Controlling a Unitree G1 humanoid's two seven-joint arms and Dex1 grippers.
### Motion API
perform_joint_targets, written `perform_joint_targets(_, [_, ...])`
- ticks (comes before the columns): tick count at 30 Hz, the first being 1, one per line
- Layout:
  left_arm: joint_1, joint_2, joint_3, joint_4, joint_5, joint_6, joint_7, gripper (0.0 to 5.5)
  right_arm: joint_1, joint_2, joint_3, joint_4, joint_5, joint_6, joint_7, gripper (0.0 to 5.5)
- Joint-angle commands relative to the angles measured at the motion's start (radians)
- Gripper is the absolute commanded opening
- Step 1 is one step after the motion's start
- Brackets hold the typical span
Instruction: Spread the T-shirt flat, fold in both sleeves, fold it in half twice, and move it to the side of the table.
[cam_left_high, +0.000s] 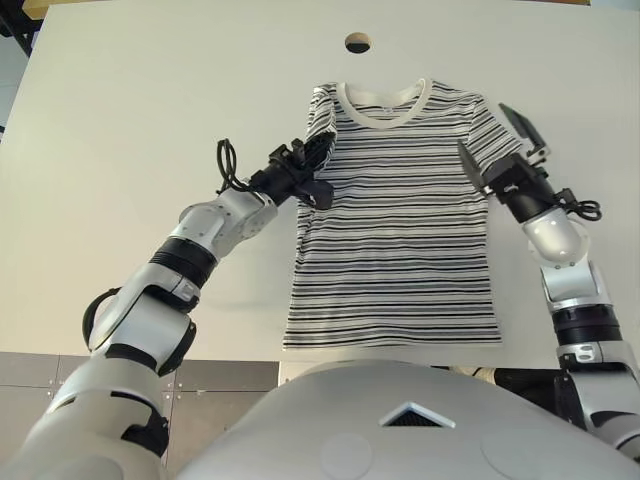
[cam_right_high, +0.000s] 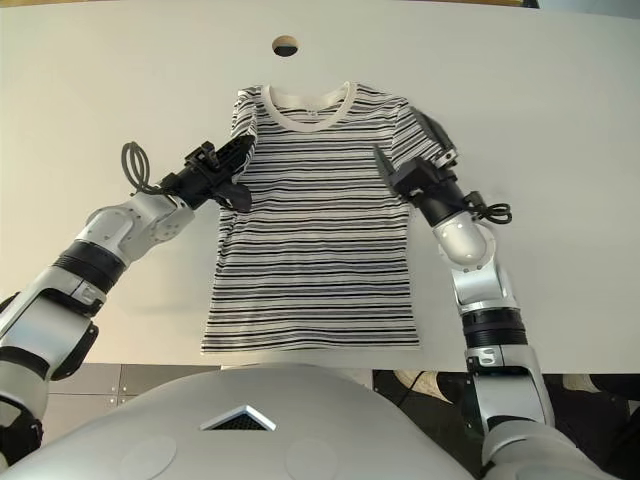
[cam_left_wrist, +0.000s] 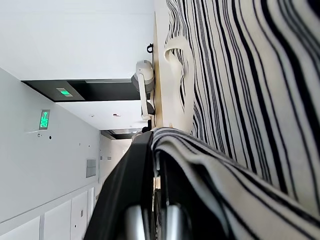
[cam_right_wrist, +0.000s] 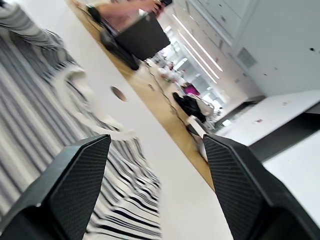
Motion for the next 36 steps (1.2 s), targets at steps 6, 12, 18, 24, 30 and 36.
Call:
perform_joint_targets(6, [-0.019,-0.031,0.001,0.130,-0.037,-0.006,-0.056,0.98,-0.126,-0.072,-0.089,0.226,-0.043,0.029,-0.154,3.42])
perform_joint_targets(12, [-0.013,-0.022,0.006,0.106,-0.061,-0.032,-0.071,1.88,-0.262,-0.145,-0.022,0.432,-0.200,0.073,-0.297,3.42])
perform_joint_targets(18, [0.020,0.018,0.076,-0.029,-0.082,-0.012,-0.028,2.77,-0.352,-0.229,0.109,0.551,-0.369,0.103,-0.331,3.42])
perform_joint_targets(24, [0.131,0.090,0.234,-0.272,-0.109,0.070,0.002,2.83,-0.412,-0.272,0.266,0.689,-0.486,0.071,-0.287,3.42])
perform_joint_targets(30, [0.247,0.102,0.328,-0.461,-0.149,0.107,-0.029,2.83,-0.407,-0.263,0.351,0.678,-0.509,0.000,-0.245,3.42])
perform_joint_targets(36, [0.346,0.086,0.441,-0.570,-0.248,0.114,-0.042,2.83,-0.420,-0.234,0.415,0.684,-0.527,-0.040,-0.261,3.42])
